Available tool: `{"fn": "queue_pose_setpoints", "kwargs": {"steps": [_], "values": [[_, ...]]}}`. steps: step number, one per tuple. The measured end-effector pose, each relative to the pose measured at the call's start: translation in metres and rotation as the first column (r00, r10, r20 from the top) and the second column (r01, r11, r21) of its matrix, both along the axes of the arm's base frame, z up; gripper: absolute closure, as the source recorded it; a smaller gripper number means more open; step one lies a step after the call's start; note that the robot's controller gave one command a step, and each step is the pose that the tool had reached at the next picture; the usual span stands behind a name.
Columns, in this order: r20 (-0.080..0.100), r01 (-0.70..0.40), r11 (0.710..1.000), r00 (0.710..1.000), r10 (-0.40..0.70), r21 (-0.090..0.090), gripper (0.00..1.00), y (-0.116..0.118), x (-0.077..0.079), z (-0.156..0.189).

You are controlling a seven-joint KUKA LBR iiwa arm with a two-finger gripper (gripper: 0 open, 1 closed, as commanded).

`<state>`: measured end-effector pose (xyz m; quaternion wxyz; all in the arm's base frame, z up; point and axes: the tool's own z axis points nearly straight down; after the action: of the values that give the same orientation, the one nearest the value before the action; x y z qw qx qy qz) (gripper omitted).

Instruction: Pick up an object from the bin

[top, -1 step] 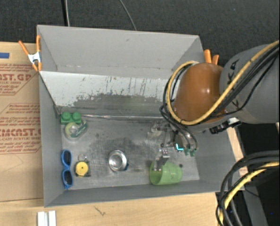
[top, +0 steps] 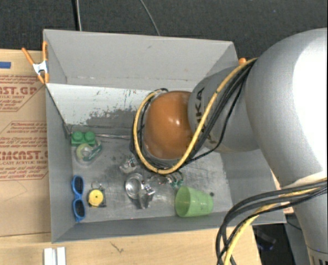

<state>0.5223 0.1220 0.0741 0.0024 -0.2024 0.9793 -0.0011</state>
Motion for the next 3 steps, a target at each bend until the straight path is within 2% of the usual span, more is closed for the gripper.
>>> {"fn": "queue_pose_setpoints", "kwargs": {"steps": [1,2,3], "values": [[-0.001,-0.052,0.999,0.999,0.052,0.002,0.00,-0.020,0.016,0.027],[-0.006,0.108,0.994,0.994,-0.108,0.003,0.00,-0.007,-0.003,0.027],[0.000,0.060,0.998,0.998,-0.060,0.006,0.00,-0.018,0.004,0.000]]}}
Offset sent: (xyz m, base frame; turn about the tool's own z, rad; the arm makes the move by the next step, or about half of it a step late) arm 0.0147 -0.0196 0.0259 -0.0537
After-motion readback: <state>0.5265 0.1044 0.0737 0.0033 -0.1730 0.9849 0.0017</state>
